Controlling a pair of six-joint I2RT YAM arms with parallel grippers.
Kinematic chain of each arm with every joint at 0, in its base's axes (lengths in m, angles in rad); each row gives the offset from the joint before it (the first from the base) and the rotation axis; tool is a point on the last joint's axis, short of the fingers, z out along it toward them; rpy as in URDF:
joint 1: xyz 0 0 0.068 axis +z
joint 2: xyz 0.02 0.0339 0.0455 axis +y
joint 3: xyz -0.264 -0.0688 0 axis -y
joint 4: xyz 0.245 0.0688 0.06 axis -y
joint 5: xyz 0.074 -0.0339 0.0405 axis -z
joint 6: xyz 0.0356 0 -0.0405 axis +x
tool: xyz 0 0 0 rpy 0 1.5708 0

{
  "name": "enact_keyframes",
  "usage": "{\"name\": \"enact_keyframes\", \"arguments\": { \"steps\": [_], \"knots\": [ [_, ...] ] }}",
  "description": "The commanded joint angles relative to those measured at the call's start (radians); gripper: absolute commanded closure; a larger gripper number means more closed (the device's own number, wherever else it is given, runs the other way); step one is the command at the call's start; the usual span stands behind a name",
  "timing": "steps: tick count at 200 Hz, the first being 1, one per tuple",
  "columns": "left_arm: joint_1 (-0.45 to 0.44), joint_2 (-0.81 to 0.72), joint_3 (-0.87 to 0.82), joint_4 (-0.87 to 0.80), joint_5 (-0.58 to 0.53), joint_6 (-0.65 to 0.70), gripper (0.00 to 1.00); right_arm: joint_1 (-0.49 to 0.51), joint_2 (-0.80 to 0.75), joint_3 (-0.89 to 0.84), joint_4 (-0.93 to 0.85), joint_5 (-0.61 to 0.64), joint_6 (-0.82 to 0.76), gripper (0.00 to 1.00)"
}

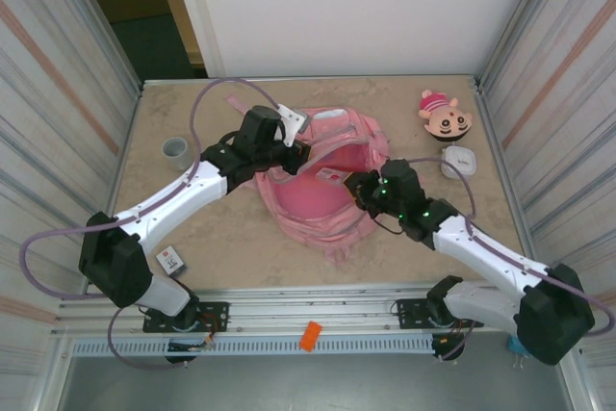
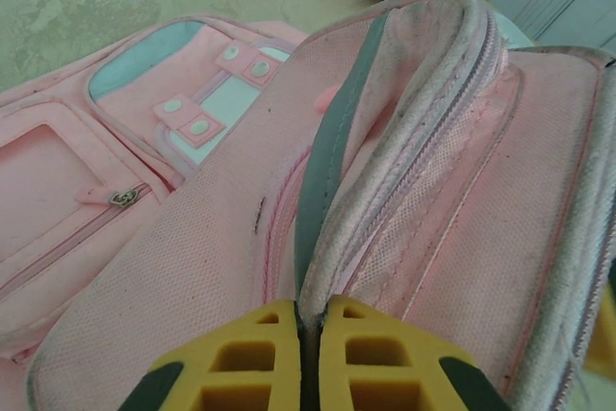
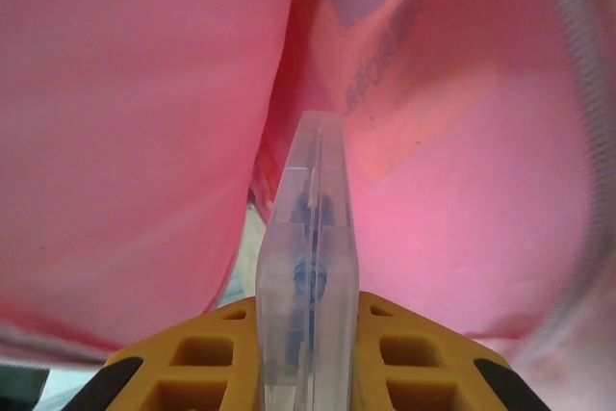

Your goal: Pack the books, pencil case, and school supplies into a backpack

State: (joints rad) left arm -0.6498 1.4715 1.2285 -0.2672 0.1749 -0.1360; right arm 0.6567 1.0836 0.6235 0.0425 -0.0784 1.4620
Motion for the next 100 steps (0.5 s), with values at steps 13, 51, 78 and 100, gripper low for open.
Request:
{"name": "enact_keyframes", "arguments": {
  "steps": [13,51,78,100],
  "knots": [
    [0.029,-0.061,0.045,0.150,0.014,-0.091,1.00,0.074,0.100,0.027,0.163,0.237,0.131,0.90],
    [0.058,-0.065,0.036,0.200,0.052,-0.137,1.00,0.132,0.269,0.087,0.295,0.272,0.210,0.89],
    [0.079,-0.059,0.038,0.239,0.100,-0.160,1.00,0.170,0.397,0.157,0.358,0.289,0.233,0.86],
    [0.090,-0.061,0.048,0.239,0.120,-0.166,1.00,0.178,0.495,0.208,0.402,0.278,0.264,0.81]
  ]
}}
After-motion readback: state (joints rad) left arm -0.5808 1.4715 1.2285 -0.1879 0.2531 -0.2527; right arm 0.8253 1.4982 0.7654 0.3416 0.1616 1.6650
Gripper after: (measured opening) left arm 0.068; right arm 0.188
